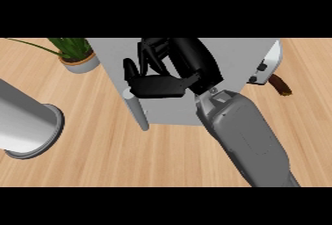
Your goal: Pick up the bottled water, place it into the cabinet and close the cabinet
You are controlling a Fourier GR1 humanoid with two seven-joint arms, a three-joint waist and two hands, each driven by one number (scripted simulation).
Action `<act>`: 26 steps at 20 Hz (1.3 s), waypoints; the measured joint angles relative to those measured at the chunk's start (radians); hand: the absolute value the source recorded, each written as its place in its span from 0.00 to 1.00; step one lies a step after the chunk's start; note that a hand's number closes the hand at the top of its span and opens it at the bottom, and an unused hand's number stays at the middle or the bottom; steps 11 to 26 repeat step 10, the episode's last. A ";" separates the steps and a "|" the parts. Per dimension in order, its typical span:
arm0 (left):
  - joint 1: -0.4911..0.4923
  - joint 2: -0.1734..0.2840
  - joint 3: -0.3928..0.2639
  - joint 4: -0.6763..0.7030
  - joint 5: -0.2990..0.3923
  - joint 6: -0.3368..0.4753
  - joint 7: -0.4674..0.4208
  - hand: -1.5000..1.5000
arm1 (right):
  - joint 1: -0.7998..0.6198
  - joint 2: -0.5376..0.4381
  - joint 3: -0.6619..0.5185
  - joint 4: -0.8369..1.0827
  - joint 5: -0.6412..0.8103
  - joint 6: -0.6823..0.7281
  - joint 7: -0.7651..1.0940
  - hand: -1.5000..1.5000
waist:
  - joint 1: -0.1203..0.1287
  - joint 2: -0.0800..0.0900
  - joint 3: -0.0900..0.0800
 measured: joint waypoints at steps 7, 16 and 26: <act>-0.031 0.014 0.004 -0.007 0.022 -0.007 0.030 1.00 | 0.004 -0.007 -0.005 0.036 0.015 0.024 -0.065 1.00 | 0.008 -0.011 -0.002; -0.044 0.013 0.002 -0.003 0.025 -0.007 0.038 1.00 | 0.006 -0.008 -0.005 0.043 0.022 0.027 -0.078 1.00 | 0.010 -0.014 -0.003; -0.044 0.013 0.002 -0.003 0.025 -0.007 0.038 1.00 | 0.006 -0.008 -0.005 0.043 0.022 0.027 -0.078 1.00 | 0.010 -0.014 -0.003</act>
